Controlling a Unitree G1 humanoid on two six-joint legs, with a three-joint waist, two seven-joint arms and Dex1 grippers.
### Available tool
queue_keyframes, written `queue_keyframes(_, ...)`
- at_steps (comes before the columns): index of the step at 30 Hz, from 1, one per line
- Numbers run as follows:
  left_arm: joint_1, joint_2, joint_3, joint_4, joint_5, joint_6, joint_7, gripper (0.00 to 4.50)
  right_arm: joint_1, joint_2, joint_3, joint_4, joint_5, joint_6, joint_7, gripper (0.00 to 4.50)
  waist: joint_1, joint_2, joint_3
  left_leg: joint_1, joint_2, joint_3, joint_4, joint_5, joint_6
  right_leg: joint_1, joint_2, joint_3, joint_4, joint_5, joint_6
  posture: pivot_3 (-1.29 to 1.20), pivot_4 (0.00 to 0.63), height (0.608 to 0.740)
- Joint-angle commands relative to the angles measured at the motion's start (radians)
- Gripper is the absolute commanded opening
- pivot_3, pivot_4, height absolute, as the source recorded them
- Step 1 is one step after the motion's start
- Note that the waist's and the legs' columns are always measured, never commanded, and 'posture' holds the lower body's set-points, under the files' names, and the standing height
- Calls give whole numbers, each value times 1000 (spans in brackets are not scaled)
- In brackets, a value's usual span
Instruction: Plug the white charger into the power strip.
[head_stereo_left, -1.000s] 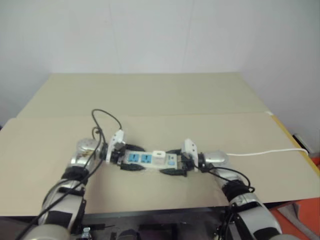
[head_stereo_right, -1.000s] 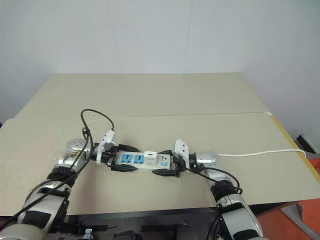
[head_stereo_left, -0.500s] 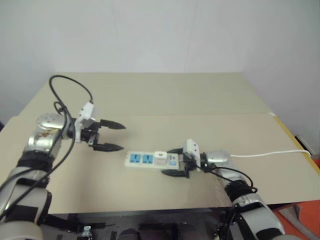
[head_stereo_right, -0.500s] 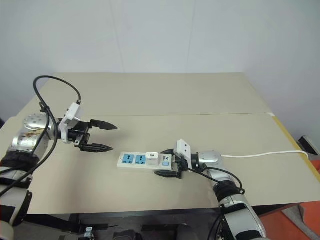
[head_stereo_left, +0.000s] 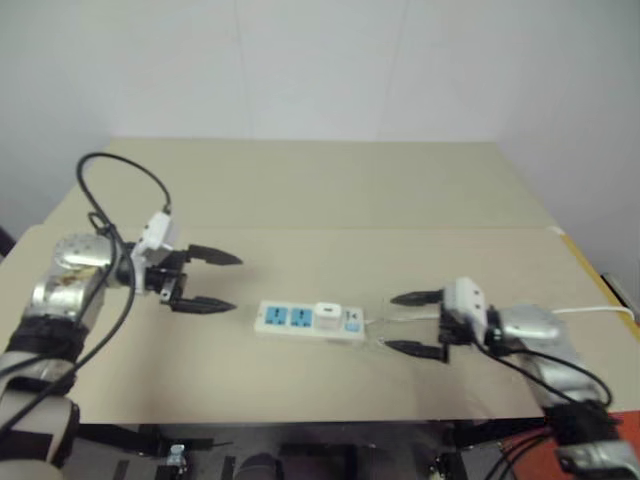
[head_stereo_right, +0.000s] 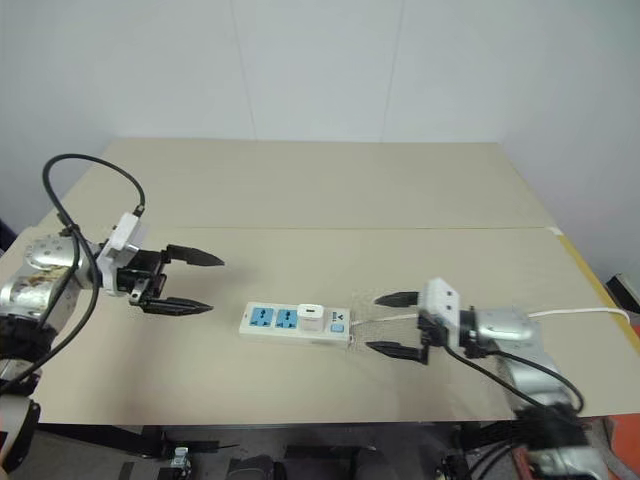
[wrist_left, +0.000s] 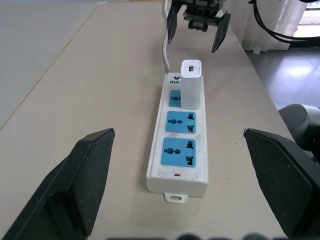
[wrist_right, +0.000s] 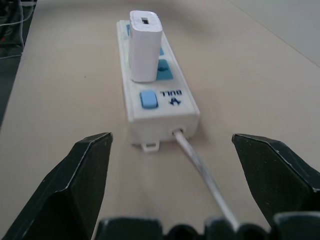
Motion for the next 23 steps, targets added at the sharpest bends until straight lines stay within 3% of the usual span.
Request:
queue_keyframes(1, 52, 11, 90, -76, 2, 30, -3, 4500, 81, -75, -120, -106, 72, 54, -11, 4472, 0, 0, 0, 0, 0, 0, 0, 0, 0, 0, 0, 0, 0, 0, 0, 0, 150, 740)
queue_keyframes(8, 204, 24, 192, -244, 19, 118, 57, 4500, 243, -151, -287, -212, 168, 179, -56, 4472, -1, 0, 0, 1, 1, 0, 0, 0, 0, 1, 0, 0, 0, -2, 4, 0, 150, 740)
queue_keyframes(16, 248, 8, 230, -340, 58, 183, 131, 4500, 242, -150, -272, -238, 160, 213, -101, 4472, 0, 0, 0, 4, 0, 0, 0, 1, -1, 3, 0, 1, 0, -3, 7, 0, 150, 740)
queue_keyframes(23, 274, -6, 242, -412, 64, 244, 182, 4500, 208, -102, -225, -191, 110, 131, -104, 4472, 0, 0, 0, 3, 0, 0, 0, 1, -1, 3, 0, 1, -1, -3, 7, 0, 150, 740)
